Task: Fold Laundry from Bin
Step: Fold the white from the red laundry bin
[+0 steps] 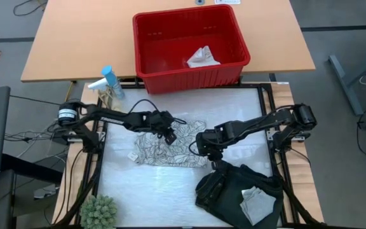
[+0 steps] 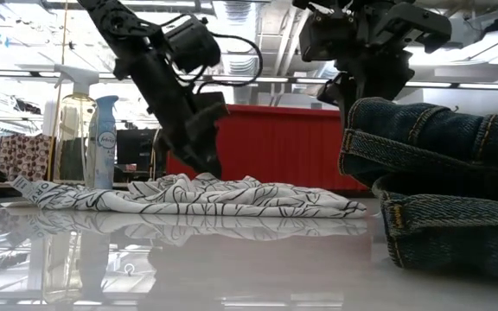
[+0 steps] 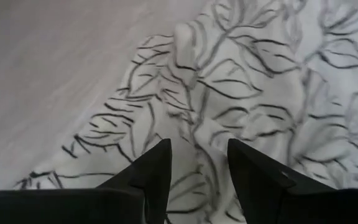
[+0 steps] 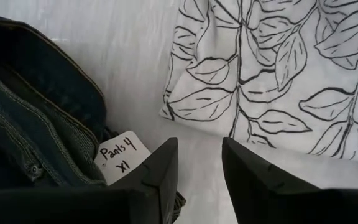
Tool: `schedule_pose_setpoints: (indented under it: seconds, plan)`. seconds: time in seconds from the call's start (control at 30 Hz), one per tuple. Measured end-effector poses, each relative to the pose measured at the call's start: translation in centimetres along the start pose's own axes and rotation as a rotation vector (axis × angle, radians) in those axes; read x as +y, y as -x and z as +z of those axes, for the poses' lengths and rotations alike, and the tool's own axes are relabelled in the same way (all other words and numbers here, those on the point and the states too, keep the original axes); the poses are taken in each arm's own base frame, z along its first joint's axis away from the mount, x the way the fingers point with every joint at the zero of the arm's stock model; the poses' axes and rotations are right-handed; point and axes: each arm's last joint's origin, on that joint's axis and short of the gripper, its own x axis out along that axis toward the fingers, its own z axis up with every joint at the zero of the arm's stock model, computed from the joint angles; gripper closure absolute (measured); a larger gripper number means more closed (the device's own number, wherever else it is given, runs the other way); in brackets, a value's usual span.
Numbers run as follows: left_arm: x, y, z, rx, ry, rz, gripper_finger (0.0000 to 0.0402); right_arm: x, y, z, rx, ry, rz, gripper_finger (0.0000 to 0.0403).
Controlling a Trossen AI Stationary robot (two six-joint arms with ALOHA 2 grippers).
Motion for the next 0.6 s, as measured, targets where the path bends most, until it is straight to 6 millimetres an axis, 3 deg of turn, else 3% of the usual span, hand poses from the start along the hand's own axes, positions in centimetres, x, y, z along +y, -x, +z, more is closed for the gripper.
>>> schedule_pose_setpoints:
  seconds: [0.23, 0.43, 0.53, 0.6]
  plan:
    - [0.0, -0.7, -0.2, 0.015, 0.004, 0.003, 0.0275, 0.4, 0.0, 0.0, -0.003, -0.009, 0.005, 0.0255]
    - [-0.1, -1.3, -0.6, 0.054, 0.006, -0.057, 0.0351, 0.6, -0.1, 0.1, -0.015, -0.001, -0.015, 0.0255]
    - [0.0, -1.3, -0.5, 0.050, 0.034, -0.041, 0.0392, 0.1, 0.0, 0.5, -0.055, -0.028, -0.142, 0.0258]
    - [0.1, -0.9, -0.6, 0.059, 0.048, -0.032, 0.0397, -0.4, 0.1, 0.8, -0.094, -0.056, -0.211, 0.0268]
